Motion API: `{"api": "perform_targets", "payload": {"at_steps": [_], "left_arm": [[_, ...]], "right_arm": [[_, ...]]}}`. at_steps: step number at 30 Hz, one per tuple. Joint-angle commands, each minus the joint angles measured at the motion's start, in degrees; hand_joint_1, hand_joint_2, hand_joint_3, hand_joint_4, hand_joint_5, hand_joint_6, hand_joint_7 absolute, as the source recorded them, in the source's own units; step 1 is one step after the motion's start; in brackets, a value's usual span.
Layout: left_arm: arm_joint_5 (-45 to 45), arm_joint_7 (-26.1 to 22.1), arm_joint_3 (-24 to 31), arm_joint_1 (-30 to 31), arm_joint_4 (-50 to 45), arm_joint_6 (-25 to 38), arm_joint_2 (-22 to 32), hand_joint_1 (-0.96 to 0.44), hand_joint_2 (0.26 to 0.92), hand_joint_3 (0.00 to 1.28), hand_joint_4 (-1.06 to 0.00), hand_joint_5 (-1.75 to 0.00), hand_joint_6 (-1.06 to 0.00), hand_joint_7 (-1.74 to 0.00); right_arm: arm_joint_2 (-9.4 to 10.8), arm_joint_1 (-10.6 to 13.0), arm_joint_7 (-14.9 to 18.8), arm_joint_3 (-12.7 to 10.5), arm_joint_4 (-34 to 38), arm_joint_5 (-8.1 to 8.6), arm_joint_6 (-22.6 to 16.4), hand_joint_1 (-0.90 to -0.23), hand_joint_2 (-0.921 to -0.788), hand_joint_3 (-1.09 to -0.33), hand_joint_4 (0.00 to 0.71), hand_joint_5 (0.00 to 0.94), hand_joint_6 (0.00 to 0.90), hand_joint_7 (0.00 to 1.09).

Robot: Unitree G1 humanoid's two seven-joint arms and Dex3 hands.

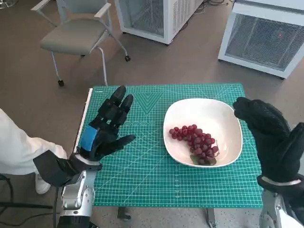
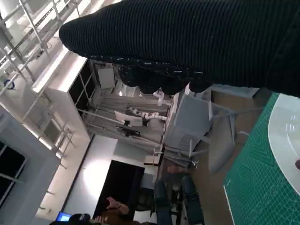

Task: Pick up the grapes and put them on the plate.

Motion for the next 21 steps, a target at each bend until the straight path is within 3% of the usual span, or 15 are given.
{"api": "perform_targets", "payload": {"at_steps": [1, 9, 16, 21], "left_arm": [[-0.2, -0.4, -0.2, 0.6, -1.3, -0.1, 0.4, -0.39, 0.921, 0.02, -0.09, 0.0, -0.17, 0.0], [-0.9, -1.0, 0.0, 0.7, -1.5, 0.4, 0.5, -0.36, 0.921, 0.02, -0.09, 0.0, -0.18, -0.01], [0.2, -1.4, 0.0, 0.4, -1.0, -0.4, 1.2, -0.21, 0.921, 0.02, -0.24, -0.05, -0.35, -0.11], [1.0, -1.0, 0.0, 0.4, -1.0, -0.8, 1.5, -0.18, 0.921, 0.02, -0.3, -0.04, -0.22, -0.48]], "right_arm": [[-0.5, 0.0, 0.6, 0.1, 0.7, 0.46, 0.9, -0.499, -0.921, -0.56, 0.439, 0.505, 0.2, 0.91], [-0.4, -0.1, 0.7, 0.0, 1.0, 0.4, 0.8, -0.497, -0.921, -0.56, 0.439, 0.507, 0.2, 0.9], [-0.2, 0.0, 0.7, 0.1, 1.1, 0.18, 0.5, -0.496, -0.921, -0.561, 0.44, 0.508, 0.2, 0.91], [-0.1, 0.0, 0.8, 0.1, 1.2, 0.12, 0.3, -0.496, -0.921, -0.561, 0.439, 0.51, 0.2, 0.91]]}}
